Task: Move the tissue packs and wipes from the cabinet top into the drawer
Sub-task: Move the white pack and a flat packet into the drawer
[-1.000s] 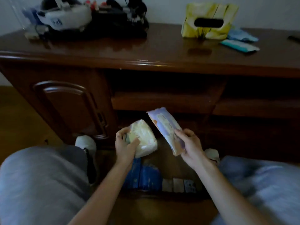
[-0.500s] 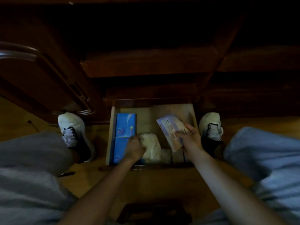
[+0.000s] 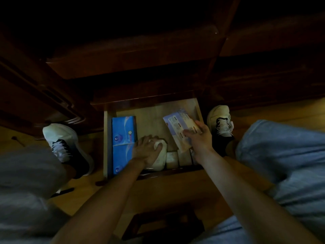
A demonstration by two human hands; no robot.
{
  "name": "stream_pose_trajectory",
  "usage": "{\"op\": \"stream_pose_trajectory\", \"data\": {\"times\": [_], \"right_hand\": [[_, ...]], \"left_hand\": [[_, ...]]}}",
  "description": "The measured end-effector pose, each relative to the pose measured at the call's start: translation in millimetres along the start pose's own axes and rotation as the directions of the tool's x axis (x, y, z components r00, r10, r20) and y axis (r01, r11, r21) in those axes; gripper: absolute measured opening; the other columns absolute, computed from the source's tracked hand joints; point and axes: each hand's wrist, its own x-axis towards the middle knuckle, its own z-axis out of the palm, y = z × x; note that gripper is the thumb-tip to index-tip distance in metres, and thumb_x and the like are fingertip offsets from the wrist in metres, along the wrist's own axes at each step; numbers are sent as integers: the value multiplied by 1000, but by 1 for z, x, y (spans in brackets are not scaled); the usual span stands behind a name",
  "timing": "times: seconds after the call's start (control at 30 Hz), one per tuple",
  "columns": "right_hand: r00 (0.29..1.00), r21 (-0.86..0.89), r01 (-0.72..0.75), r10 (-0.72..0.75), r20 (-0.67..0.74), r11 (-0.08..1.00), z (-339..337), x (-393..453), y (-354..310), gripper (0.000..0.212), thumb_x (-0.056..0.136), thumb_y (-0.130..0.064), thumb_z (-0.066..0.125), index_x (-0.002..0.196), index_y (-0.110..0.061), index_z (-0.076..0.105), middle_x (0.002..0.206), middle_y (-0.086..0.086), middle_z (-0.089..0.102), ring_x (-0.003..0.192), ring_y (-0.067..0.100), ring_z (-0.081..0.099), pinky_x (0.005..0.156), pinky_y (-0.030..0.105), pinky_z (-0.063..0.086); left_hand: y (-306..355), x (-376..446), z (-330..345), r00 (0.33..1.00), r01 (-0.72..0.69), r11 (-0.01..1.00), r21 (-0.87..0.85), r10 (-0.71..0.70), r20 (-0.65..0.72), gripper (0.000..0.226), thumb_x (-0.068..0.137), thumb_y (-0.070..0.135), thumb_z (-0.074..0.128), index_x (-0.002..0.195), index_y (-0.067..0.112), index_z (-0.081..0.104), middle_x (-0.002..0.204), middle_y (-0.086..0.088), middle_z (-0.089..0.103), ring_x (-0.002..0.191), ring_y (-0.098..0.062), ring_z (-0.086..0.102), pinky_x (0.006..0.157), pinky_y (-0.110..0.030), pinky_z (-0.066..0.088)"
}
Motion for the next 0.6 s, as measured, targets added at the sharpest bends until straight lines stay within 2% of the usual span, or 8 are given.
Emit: {"op": "stream_pose_trajectory", "data": {"times": [0.1,0.2,0.27,0.37,0.43,0.5,0.57,0.6], "right_hand": [[1000,1,-3,3,2,1000,0,1,1,55,90,7,69,135,-17,49,109,4,61,110,29,65,96,52,54],[1000,-5,7,-7,1,1000,1,0,1,55,90,8,69,136,-15,49,117,8,61,111,29,64,97,51,54],[1000,-5,9,-9,5,1000,1,1,1,56,90,7,69,136,-16,49,118,7,60,112,28,63,97,50,54],[999,-55,49,-48,22,997,-4,4,3,56,89,4,70,136,-20,51,114,2,62,110,26,63,96,49,55],[992,-110,121,-116,54,987,-8,8,5,54,88,5,69,135,-20,55,120,5,63,111,25,63,94,47,56],[978,-208,199,-181,100,958,-9,16,4,52,87,5,68,133,-18,58,123,6,64,114,25,63,91,45,57],[956,-387,291,-246,163,875,-7,32,-1,49,87,2,67,131,-19,60,124,6,64,115,25,61,94,48,55],[940,-481,339,-273,204,809,-4,43,-5,47,88,0,66,129,-21,62,123,4,64,115,24,61,95,48,54]], "left_hand": [[-2,-3,2,998,65,998,18,-65,-6,82,89,72,41,151,19,31,154,-7,35,140,-29,32,114,-43,27],[-4,-4,7,997,65,982,178,-55,-59,80,84,51,63,146,12,30,148,-12,40,136,-32,36,118,-46,22],[-8,-6,7,997,74,979,188,-69,-34,78,85,39,63,149,14,26,148,-12,38,139,-33,33,120,-50,14],[-15,-10,8,999,38,959,281,-42,7,77,89,36,59,154,21,20,153,-12,32,143,-31,27,121,-55,10],[-17,-11,8,1000,25,953,302,-19,-21,78,90,38,58,155,24,18,156,-13,24,145,-32,20,120,-59,9],[-15,-9,7,999,-21,966,258,32,-38,89,88,38,58,158,26,5,161,-11,8,149,-30,8,118,-63,3],[-12,-4,4,996,-81,972,219,90,-29,100,85,41,59,159,27,-6,163,-8,-2,151,-29,0,116,-62,-5],[-10,-2,3,993,-105,972,210,115,-38,99,84,45,58,159,27,-4,164,-7,-1,150,-29,0,117,-60,-6]]}}
